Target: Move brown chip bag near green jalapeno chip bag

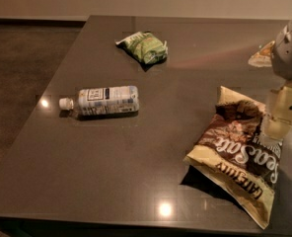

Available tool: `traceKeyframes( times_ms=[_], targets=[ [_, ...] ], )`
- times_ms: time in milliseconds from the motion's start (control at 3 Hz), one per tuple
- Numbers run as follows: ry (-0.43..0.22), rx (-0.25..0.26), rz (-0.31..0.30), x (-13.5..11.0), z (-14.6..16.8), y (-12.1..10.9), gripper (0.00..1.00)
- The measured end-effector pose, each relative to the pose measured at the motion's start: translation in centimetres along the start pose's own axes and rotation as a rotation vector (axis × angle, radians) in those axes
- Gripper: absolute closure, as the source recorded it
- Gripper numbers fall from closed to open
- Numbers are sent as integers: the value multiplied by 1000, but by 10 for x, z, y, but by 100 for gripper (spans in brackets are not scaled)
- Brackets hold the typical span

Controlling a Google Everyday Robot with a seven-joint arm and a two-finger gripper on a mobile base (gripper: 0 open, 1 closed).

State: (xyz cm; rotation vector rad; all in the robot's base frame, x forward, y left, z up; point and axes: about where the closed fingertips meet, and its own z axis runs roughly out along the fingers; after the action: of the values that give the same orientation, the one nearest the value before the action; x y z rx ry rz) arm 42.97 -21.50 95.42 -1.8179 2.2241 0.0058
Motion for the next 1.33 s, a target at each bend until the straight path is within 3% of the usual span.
traceKeyframes(
  times_ms=[333,667,1000,1333],
  targets=[
    [-14,-39,-59,5,18,12,0],
    [-24,-37,-127,11,34,19,0],
    [-28,-48,-248,15,51,18,0],
    [-4,-101,-387,21,66,18,0]
  ],
)
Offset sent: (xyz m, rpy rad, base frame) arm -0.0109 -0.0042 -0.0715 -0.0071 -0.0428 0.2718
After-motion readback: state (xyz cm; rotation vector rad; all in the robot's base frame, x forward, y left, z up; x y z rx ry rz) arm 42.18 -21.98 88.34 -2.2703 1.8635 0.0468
